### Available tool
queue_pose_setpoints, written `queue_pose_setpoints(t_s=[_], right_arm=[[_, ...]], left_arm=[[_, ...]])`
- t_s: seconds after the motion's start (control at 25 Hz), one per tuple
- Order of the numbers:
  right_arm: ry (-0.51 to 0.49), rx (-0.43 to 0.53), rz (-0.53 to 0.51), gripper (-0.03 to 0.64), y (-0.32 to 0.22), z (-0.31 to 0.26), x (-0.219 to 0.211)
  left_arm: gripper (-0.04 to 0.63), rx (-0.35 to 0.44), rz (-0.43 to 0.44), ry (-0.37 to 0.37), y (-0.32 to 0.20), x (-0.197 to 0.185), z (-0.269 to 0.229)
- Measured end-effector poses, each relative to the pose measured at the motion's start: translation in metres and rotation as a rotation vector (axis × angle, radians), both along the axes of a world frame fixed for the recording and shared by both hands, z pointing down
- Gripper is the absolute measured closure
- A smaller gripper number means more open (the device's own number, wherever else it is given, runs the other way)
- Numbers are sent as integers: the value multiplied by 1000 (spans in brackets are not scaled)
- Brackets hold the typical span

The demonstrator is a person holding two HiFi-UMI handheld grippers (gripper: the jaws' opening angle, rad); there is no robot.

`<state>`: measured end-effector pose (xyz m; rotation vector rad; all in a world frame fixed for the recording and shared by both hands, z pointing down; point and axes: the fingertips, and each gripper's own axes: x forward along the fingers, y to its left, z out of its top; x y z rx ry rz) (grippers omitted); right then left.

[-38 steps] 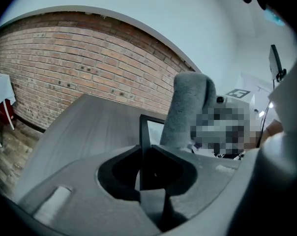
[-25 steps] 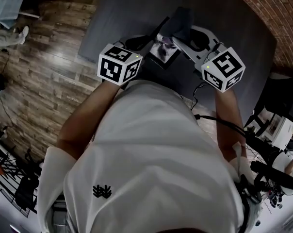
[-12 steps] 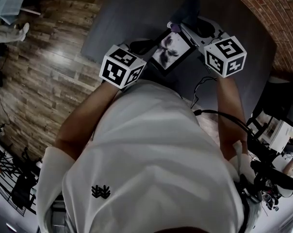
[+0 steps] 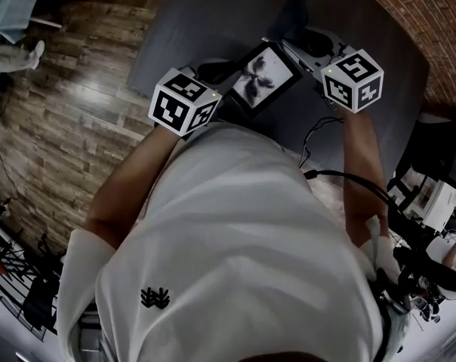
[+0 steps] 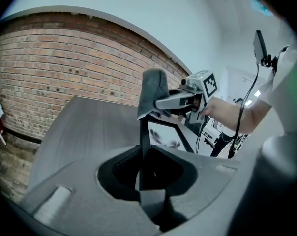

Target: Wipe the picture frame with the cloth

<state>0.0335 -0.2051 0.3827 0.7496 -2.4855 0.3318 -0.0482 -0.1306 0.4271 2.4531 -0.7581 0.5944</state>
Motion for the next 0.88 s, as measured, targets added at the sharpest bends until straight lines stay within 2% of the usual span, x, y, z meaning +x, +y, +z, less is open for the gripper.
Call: queue_pose_setpoints(t_s=[0.16, 0.6, 0.88], right_arm=[[-50, -31, 25, 471, 12, 0, 18], [-84, -49, 94, 471, 27, 7, 55], [-99, -40, 153, 471, 32, 8, 74]], left_arm=[[520, 1, -8, 6, 2, -3, -2], [522, -13, -58, 32, -18, -11, -6], [522, -44, -131, 60, -37, -15, -6]])
